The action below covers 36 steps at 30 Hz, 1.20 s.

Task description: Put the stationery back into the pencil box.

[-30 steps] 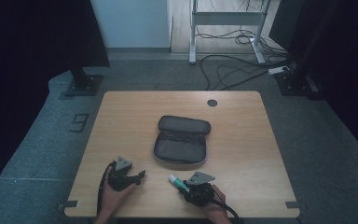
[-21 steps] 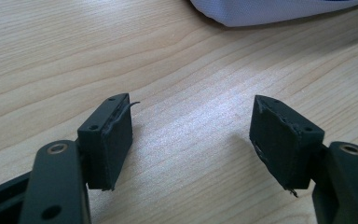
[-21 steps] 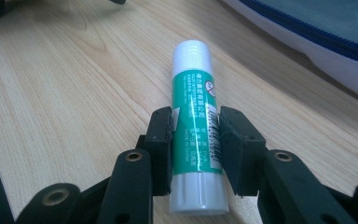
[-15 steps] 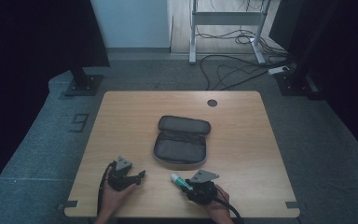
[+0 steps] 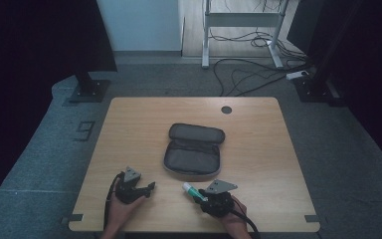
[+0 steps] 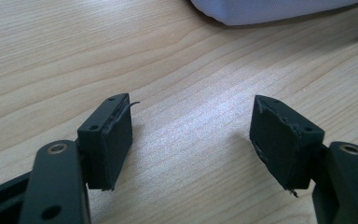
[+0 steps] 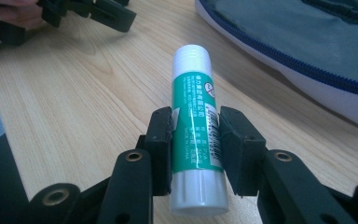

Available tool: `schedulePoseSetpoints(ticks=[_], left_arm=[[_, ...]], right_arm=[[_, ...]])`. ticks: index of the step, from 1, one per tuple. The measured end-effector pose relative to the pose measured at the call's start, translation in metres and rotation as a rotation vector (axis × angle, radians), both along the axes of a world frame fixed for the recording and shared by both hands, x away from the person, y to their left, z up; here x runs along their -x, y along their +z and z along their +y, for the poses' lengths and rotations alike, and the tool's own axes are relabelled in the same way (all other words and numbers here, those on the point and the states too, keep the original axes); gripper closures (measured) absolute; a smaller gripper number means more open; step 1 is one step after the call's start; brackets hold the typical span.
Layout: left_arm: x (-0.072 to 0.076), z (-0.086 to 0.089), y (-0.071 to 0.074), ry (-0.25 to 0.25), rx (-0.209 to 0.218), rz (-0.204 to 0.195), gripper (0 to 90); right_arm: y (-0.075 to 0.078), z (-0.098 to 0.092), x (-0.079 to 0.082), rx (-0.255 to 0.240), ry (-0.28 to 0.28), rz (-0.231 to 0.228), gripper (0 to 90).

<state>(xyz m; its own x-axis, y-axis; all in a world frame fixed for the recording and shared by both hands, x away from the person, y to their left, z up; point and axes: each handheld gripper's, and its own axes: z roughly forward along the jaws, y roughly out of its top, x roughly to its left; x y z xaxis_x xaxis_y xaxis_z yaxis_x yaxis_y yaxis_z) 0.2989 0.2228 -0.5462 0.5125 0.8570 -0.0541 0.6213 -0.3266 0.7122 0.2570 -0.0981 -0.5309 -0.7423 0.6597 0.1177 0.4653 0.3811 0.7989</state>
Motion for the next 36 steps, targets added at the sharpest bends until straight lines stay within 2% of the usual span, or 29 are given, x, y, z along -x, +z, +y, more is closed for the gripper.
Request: schedulePoseSetpoints(ticks=[7,12,18,23,36], left_arm=[[0.000,0.000,0.000,-0.001,0.002,0.001,30.1],[-0.002,0.005,0.000,0.003,0.054,0.014,30.5],[-0.001,0.003,0.000,0.001,0.033,0.009,30.5],[-0.002,0.005,0.000,0.003,0.052,0.013,30.5],[-0.002,0.004,0.000,0.001,0.038,0.011,30.6]], right_arm=[[0.007,-0.002,-0.001,-0.027,-0.005,-0.011,64.7],[0.016,-0.003,-0.006,-0.047,-0.011,-0.026,64.7],[0.024,-0.006,-0.008,-0.065,-0.022,-0.043,64.7],[0.028,-0.008,-0.011,-0.071,-0.030,-0.053,64.7],[0.038,-0.014,-0.019,-0.090,-0.057,-0.075,64.7]])
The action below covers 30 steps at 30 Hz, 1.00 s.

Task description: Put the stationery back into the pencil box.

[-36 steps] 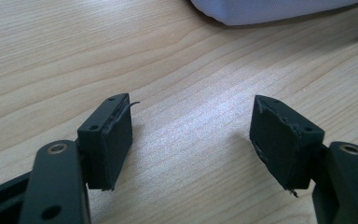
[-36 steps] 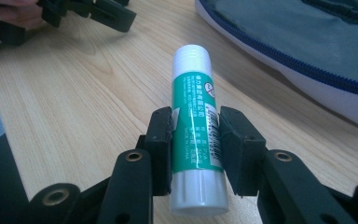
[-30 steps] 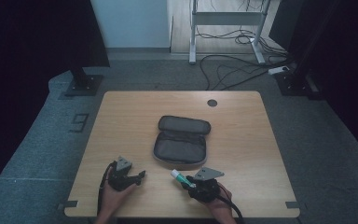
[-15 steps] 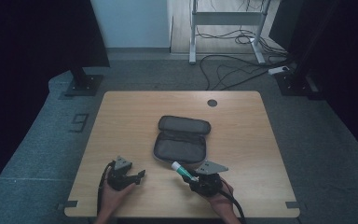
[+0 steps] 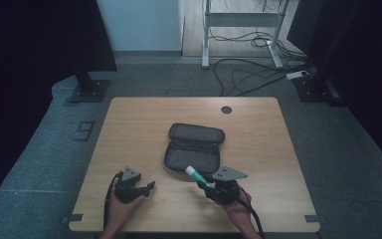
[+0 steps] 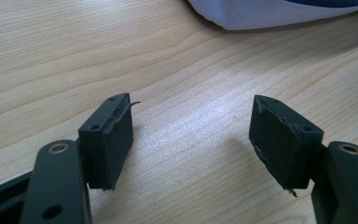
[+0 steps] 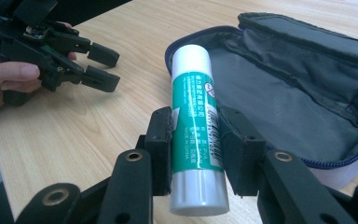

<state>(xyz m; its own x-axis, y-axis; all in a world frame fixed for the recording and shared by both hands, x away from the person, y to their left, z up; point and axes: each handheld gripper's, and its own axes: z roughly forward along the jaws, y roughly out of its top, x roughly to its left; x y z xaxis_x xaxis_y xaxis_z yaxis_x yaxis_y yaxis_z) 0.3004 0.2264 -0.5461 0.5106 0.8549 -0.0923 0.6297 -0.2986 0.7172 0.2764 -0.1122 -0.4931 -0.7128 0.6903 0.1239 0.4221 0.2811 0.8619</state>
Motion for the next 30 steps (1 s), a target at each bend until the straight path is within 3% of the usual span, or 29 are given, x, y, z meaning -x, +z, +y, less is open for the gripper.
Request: schedulePoseSetpoints(ticks=[13,30], left_arm=[[0.001,-0.002,0.000,0.002,-0.020,-0.006,30.5],[0.001,-0.003,0.000,0.002,-0.028,-0.009,30.5]], right_arm=[[0.003,0.001,-0.012,-0.006,-0.015,-0.002,64.7],[-0.005,0.003,-0.038,-0.011,-0.062,0.028,64.7]])
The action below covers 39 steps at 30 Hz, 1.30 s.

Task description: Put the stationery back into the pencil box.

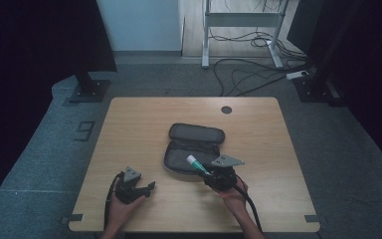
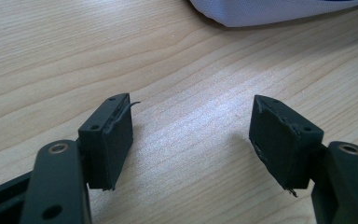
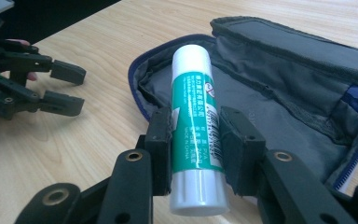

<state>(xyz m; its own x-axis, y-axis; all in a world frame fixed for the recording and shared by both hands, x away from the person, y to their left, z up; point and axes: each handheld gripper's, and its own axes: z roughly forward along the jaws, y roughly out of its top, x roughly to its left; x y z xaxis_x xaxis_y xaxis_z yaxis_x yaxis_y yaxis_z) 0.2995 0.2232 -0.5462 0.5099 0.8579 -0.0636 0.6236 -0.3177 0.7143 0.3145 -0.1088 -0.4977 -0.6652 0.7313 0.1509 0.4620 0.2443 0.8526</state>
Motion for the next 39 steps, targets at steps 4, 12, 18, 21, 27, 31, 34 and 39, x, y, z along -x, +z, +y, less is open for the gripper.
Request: schedulePoseSetpoints(ticks=[4,12,18,21,27,31,34,39], left_arm=[[0.000,0.000,0.000,0.000,0.000,0.000,30.5],[0.001,-0.003,0.000,-0.002,-0.032,-0.009,30.3],[0.001,-0.003,0.000,-0.002,-0.031,-0.008,30.2],[0.001,-0.003,0.000,-0.002,-0.031,-0.009,30.2],[0.001,-0.003,0.000,-0.003,-0.031,-0.009,30.1],[0.001,-0.003,0.000,-0.004,-0.031,-0.009,29.9],[0.001,-0.003,0.000,-0.005,-0.032,-0.009,29.8],[0.001,-0.004,0.000,-0.006,-0.036,-0.009,29.7]], right_arm=[[-0.003,0.003,-0.006,0.009,-0.004,0.005,64.7],[-0.007,0.011,-0.020,0.035,-0.012,0.004,64.7],[-0.009,0.015,-0.029,0.043,-0.019,0.007,64.7],[-0.011,0.015,-0.033,0.045,-0.026,0.015,64.7],[-0.012,0.016,-0.041,0.054,-0.040,0.014,64.7],[-0.015,0.016,-0.047,0.068,-0.057,0.018,64.6],[-0.020,0.018,-0.051,0.093,-0.067,0.020,64.7],[-0.027,0.020,-0.056,0.135,-0.079,0.030,64.6]])
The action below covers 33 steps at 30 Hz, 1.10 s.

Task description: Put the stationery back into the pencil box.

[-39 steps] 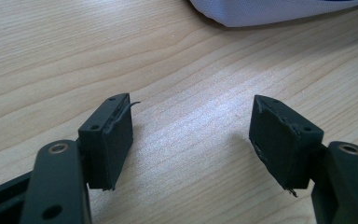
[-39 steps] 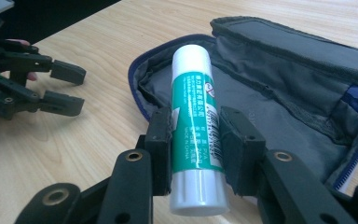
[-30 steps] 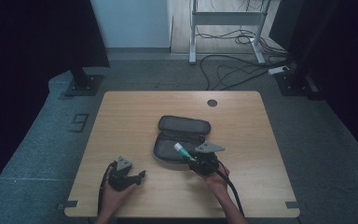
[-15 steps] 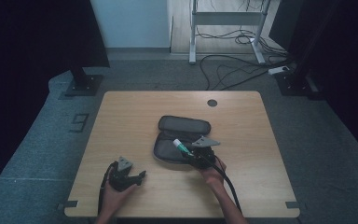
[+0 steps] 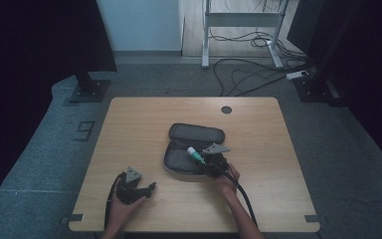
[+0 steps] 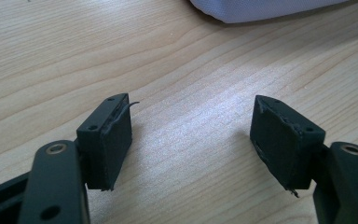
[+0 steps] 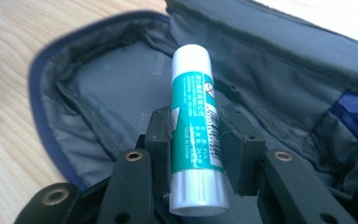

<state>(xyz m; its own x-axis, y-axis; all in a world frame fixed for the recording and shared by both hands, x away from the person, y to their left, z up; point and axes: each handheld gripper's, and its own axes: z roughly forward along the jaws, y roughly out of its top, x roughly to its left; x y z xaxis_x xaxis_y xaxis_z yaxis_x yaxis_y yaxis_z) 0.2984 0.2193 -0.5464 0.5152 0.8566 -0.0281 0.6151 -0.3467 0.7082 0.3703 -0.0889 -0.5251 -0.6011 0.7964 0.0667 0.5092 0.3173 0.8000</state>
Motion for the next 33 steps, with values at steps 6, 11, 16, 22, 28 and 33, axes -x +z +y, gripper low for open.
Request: schedulePoseSetpoints(ticks=[6,11,16,22,28,33], left_arm=[[0.000,-0.001,0.000,0.000,-0.008,-0.003,29.7],[0.000,0.000,0.000,-0.001,-0.003,-0.001,29.6],[0.000,0.000,0.000,-0.003,-0.002,0.000,29.6],[0.000,0.000,0.000,-0.004,-0.004,-0.001,29.6],[0.000,0.000,0.000,-0.005,-0.002,0.000,29.5],[0.000,-0.001,0.000,-0.006,-0.004,-0.001,29.5]], right_arm=[[-0.002,0.001,0.002,0.032,0.000,-0.015,64.5],[-0.003,0.002,0.003,0.050,-0.011,-0.021,63.9],[-0.003,0.005,0.005,0.082,-0.010,-0.026,60.2],[-0.002,0.004,0.006,0.085,-0.015,-0.030,57.2],[0.002,0.001,0.008,0.030,-0.015,-0.037,53.8],[0.007,-0.004,0.012,-0.028,-0.030,-0.041,49.7]])
